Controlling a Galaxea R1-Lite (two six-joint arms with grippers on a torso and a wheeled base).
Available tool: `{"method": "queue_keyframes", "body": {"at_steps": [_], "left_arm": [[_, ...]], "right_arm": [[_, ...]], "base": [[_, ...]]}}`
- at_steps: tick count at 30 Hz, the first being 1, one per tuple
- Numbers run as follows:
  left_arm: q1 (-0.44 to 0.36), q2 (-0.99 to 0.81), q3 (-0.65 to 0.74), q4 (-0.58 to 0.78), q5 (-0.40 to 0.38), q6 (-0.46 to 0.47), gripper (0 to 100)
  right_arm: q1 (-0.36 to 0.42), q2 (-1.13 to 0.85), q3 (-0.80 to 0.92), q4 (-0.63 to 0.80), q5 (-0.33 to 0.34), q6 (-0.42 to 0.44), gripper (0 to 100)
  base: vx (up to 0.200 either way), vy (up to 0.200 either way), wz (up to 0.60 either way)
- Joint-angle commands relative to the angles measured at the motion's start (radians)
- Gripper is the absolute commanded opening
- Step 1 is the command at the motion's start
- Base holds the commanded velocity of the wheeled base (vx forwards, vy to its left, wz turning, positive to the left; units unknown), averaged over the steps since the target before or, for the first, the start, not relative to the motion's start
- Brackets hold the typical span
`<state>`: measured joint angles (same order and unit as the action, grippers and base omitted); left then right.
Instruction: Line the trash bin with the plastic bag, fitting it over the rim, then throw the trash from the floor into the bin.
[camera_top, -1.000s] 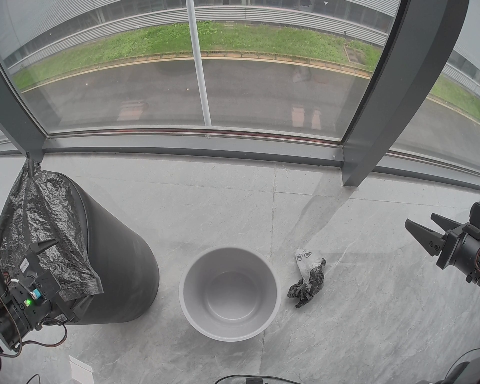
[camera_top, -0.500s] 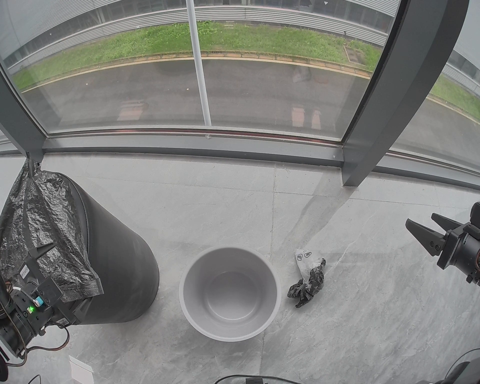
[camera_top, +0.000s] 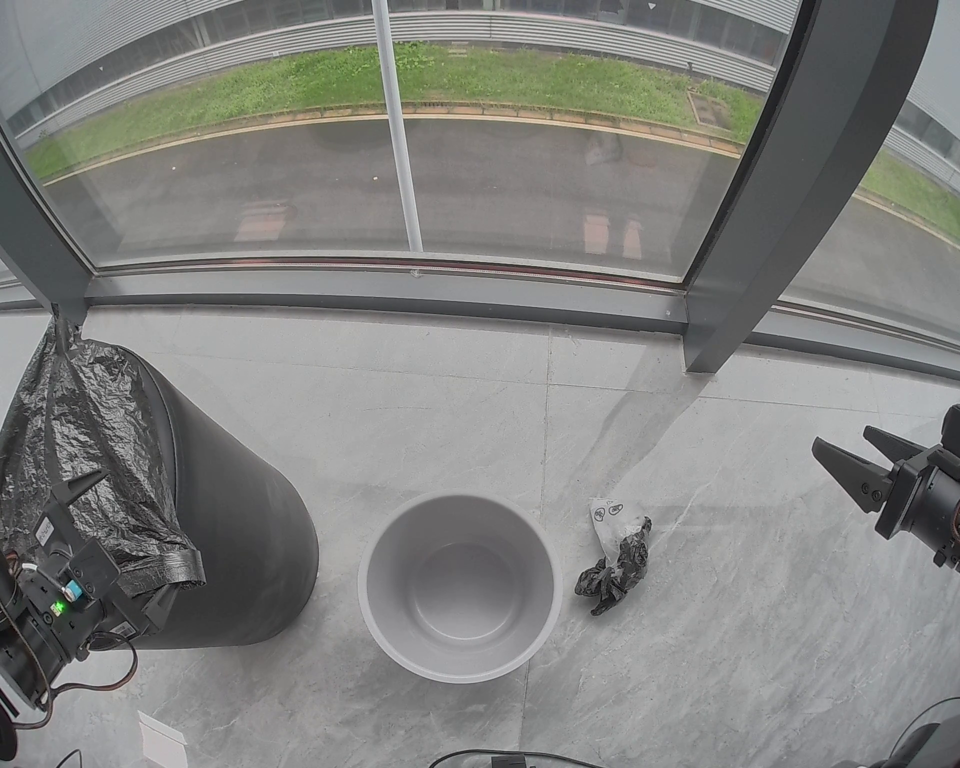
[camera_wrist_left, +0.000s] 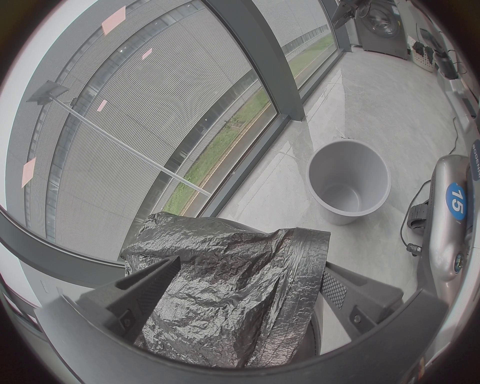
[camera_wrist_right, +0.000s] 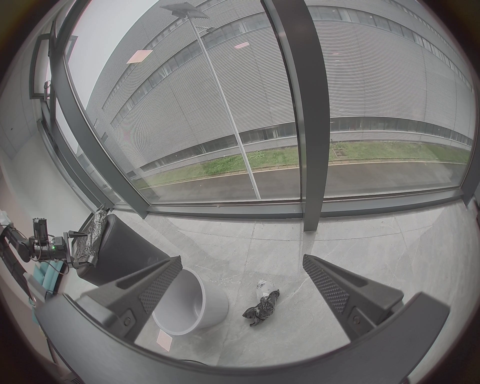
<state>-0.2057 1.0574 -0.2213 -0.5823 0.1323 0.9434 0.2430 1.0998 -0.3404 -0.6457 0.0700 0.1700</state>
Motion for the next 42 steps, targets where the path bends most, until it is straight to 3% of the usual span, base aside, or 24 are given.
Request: {"method": "queue_keyframes", "body": {"at_steps": [1,7,8,17,27,33,34,36,42], "left_arm": [[0.002,0.019,-0.001,-0.001,0.001,0.000,100],[0.002,0.029,-0.023,-0.001,0.006,-0.002,100],[0.002,0.032,-0.026,-0.001,0.006,-0.002,0],[0.002,0.072,-0.032,-0.002,0.015,-0.034,0],[0.000,0.108,-0.110,-0.002,0.015,-0.149,0],[-0.009,0.142,-0.256,-0.005,0.010,-0.380,0],[-0.009,0.142,-0.256,-0.005,0.010,-0.380,0],[-0.009,0.193,-0.342,-0.005,0.010,-0.525,0],[-0.009,0.262,-0.460,-0.007,0.009,-0.742,0]], "right_arm": [[-0.001,-0.001,0.000,0.000,0.001,0.000,100],[0.001,0.003,0.000,0.000,0.001,0.000,100],[-0.001,0.003,0.000,0.000,0.001,0.000,100],[-0.001,-0.001,0.000,0.000,0.001,0.000,100],[-0.001,-0.003,0.000,0.000,0.001,0.000,100],[-0.001,-0.005,0.000,0.000,0.001,-0.001,100],[-0.001,-0.005,0.000,0.000,0.001,-0.001,100],[0.001,-0.005,0.000,0.000,0.001,-0.001,100],[0.002,0.005,0.003,0.000,0.001,-0.001,100]], "base": [[0.000,0.000,0.00],[0.000,0.000,0.00],[0.000,0.000,0.00],[0.000,0.000,0.00],[0.000,0.000,0.00],[0.000,0.000,0.00],[0.000,0.000,0.00],[0.000,0.000,0.00],[0.000,0.000,0.00]]}}
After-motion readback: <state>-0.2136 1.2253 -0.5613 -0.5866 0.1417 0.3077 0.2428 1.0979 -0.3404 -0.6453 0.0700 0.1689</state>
